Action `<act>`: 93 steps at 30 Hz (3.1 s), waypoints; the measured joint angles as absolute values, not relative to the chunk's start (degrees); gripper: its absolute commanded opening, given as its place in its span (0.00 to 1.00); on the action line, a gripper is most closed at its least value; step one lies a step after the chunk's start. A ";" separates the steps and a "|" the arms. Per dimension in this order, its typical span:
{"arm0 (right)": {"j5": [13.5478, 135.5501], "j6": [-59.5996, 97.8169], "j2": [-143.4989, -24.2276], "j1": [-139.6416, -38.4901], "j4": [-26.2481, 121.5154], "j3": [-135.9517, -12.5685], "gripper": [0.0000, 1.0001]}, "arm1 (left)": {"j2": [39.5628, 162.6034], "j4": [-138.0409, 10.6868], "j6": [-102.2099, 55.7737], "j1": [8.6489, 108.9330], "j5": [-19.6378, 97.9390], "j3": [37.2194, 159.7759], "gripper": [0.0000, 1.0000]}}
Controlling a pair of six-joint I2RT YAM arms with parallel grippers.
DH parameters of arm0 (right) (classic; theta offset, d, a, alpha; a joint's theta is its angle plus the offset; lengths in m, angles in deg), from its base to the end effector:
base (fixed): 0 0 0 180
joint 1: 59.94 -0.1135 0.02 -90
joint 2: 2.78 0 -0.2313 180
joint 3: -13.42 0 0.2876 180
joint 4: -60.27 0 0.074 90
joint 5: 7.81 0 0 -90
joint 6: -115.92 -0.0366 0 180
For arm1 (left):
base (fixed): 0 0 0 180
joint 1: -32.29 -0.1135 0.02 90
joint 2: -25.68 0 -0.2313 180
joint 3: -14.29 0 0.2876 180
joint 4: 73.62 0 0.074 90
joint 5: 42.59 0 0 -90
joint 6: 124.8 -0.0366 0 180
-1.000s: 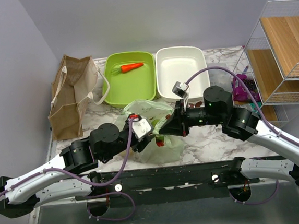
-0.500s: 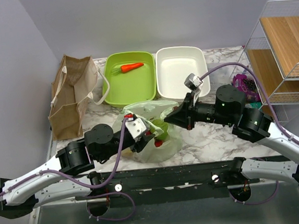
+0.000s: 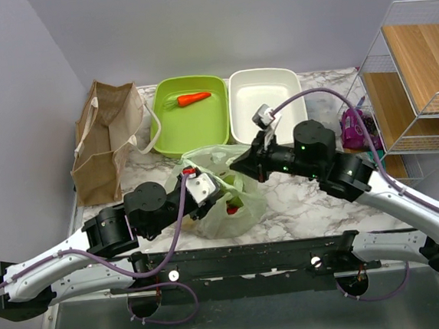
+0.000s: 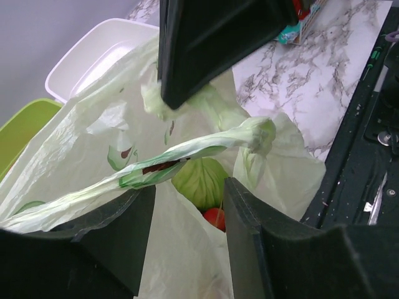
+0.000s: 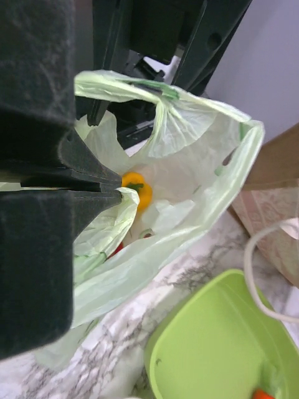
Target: Place the food into the grocery bag and tie it
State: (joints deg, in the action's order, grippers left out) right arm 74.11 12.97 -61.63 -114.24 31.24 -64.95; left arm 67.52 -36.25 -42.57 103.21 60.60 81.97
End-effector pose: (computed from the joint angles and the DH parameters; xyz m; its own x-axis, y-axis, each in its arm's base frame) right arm 0.1593 0.2305 0.3893 -0.2923 -0.0265 -0.9560 -0.8408 0.4834 0.2437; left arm 0.0778 -0.1995 0.3712 0.0498 0.2588 -0.9647 0.8481 0.4992 0.1777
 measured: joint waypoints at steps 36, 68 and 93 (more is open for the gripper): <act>46.99 -1.32 -64.74 -114.24 41.27 -60.67 0.01 | 67.00 -41.08 -43.09 103.21 64.32 79.54 0.65; 48.13 -5.89 -65.44 -113.94 34.67 -63.73 0.11 | 64.62 -50.15 -35.38 102.77 61.26 73.66 0.54; 49.68 -5.91 -66.07 -114.13 31.39 -64.43 0.38 | 64.13 -56.12 -30.96 102.92 56.93 73.11 0.00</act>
